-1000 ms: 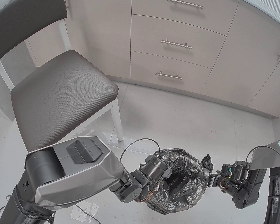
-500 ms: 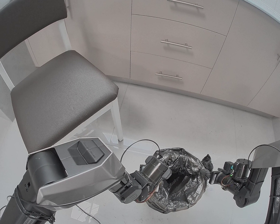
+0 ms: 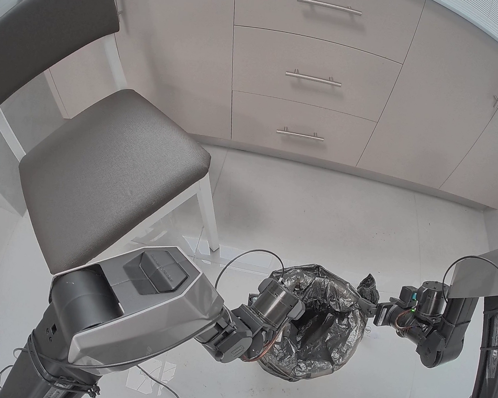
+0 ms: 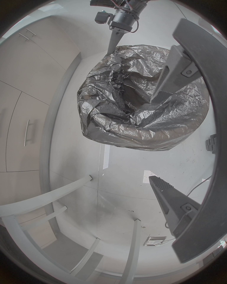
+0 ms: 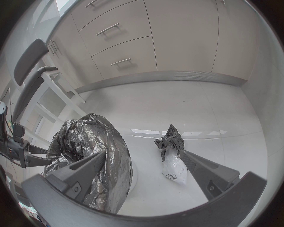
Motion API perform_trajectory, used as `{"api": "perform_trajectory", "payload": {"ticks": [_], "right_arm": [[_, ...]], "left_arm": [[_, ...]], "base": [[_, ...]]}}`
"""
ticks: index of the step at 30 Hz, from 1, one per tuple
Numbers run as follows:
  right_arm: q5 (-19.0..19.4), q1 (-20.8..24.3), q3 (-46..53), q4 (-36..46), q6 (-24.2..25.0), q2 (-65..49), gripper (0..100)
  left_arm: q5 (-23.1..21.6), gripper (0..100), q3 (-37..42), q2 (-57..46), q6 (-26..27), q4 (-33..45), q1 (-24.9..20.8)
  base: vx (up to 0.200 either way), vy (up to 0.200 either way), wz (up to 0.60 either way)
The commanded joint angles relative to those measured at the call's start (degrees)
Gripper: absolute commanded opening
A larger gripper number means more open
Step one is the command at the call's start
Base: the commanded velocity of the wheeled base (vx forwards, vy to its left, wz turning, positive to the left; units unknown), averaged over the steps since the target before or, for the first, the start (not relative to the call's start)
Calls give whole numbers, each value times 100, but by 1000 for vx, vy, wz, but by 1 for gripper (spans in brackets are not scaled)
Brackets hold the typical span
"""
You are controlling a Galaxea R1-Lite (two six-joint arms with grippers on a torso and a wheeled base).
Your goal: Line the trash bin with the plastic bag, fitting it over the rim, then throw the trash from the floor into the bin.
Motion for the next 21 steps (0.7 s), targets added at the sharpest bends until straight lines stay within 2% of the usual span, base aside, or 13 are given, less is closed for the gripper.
{"api": "perform_trajectory", "payload": {"ticks": [1, 21], "right_arm": [[10, -28, -10, -105, -5, 20, 100], [10, -195, -327, -105, -14, 626, 100]], "left_arm": [[1, 100, 5, 13, -9, -1, 1], [-8, 100, -4, 57, -9, -1, 1]], "base": [[0, 0, 0], [0, 0, 0]]}}
